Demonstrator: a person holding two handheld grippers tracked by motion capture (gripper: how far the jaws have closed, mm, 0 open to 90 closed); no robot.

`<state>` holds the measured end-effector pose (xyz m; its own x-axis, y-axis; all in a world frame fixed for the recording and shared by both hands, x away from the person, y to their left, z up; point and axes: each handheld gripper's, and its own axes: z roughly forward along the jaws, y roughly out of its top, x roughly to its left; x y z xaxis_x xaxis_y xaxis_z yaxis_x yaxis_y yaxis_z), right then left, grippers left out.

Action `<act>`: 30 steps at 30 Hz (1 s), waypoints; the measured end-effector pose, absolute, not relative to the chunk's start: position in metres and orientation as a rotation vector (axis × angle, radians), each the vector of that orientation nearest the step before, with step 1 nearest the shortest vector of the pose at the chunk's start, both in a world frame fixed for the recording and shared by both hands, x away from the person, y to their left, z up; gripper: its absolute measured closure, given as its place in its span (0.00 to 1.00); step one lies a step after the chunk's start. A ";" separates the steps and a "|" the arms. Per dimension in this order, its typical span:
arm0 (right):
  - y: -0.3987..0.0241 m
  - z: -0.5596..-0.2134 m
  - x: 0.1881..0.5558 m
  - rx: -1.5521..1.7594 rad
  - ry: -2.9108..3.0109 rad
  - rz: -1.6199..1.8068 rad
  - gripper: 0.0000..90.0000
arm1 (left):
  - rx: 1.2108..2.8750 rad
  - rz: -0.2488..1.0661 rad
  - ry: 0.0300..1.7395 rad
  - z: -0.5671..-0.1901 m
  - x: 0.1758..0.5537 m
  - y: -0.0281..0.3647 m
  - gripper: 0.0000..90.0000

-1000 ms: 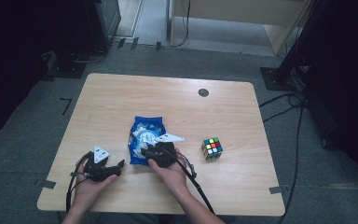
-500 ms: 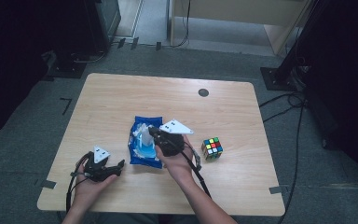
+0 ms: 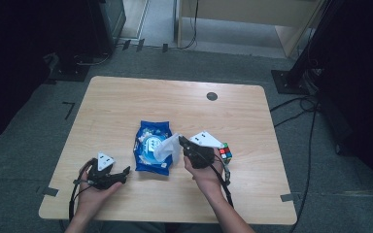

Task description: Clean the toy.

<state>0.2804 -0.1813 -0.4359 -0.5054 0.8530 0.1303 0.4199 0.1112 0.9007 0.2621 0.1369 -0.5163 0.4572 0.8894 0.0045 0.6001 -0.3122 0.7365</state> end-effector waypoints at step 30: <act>-0.171 -0.402 0.268 1.077 1.997 1.523 1.00 | 1.928 0.388 0.890 -0.466 0.280 0.033 0.22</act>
